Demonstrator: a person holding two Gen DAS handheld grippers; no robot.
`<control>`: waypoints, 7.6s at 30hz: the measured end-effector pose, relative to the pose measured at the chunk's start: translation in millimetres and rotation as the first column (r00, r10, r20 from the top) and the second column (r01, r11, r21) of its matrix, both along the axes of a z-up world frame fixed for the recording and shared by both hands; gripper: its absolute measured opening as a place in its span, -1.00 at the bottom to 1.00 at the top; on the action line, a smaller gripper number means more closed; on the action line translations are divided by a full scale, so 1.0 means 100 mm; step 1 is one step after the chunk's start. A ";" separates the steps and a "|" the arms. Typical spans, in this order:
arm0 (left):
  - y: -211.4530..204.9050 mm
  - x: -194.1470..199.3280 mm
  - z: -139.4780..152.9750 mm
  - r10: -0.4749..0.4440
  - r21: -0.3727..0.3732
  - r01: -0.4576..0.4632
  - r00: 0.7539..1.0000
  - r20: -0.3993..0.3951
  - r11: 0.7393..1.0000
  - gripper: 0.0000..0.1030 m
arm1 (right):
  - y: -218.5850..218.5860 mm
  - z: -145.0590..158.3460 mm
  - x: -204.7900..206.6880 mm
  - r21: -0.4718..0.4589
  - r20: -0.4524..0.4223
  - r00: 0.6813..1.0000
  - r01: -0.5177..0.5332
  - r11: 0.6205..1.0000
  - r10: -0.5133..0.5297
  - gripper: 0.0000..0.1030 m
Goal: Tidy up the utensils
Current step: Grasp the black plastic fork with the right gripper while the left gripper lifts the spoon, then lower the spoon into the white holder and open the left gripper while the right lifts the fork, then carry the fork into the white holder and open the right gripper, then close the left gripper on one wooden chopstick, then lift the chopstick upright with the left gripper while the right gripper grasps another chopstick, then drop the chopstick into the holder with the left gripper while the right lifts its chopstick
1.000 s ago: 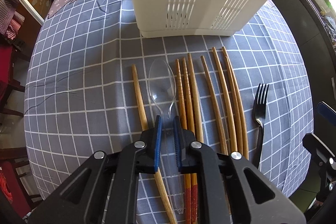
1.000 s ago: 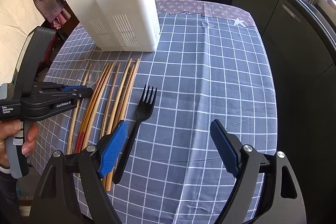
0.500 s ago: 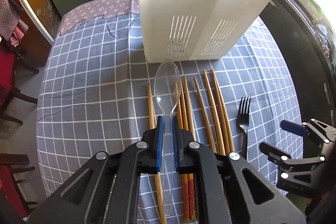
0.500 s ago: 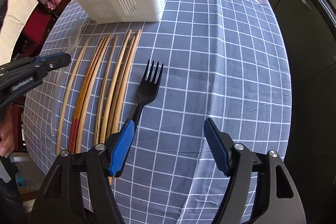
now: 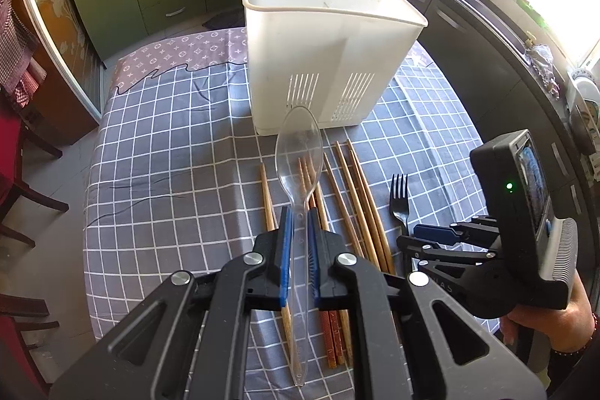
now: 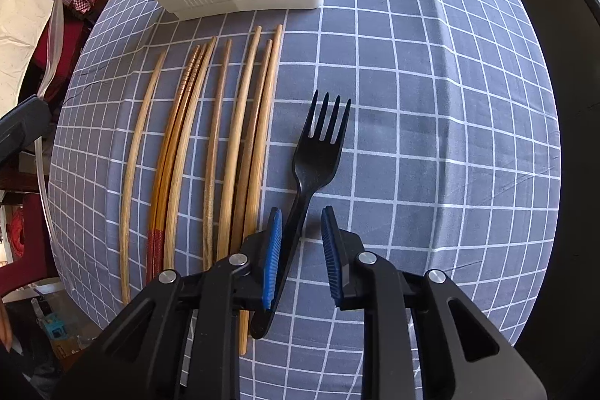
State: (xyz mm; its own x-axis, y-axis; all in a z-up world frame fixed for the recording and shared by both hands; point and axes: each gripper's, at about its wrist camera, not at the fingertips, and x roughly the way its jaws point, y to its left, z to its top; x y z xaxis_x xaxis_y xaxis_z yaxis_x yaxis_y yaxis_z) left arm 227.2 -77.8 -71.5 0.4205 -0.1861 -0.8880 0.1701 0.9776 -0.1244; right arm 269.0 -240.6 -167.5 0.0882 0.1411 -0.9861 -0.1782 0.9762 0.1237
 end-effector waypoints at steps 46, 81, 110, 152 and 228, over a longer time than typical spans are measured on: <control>-0.08 0.97 0.78 0.104 -0.133 -0.037 0.832 0.544 0.990 -0.54 | -0.61 1.74 -0.12 0.347 0.514 0.851 -0.094 0.933 -0.105 -0.80; 0.48 -0.33 0.35 -0.014 -0.030 0.022 0.970 0.242 0.999 0.53 | 0.05 1.62 0.58 0.135 0.767 0.637 -0.043 0.990 -0.077 -0.70; 0.01 0.40 -0.79 0.046 0.112 -0.020 0.971 -0.234 0.993 -0.62 | -0.53 0.63 -0.22 0.083 0.385 0.922 -0.077 0.994 0.040 -0.45; 0.21 -0.07 0.07 -0.007 0.062 0.003 0.997 0.074 0.998 -0.88 | 0.12 0.01 0.24 0.074 0.108 0.986 -0.139 0.988 0.130 -0.74; 0.18 -0.56 0.91 -0.094 0.049 0.084 0.962 0.257 0.995 -0.88 | -0.41 1.68 -0.78 0.138 0.558 0.825 -0.193 0.971 0.085 -0.86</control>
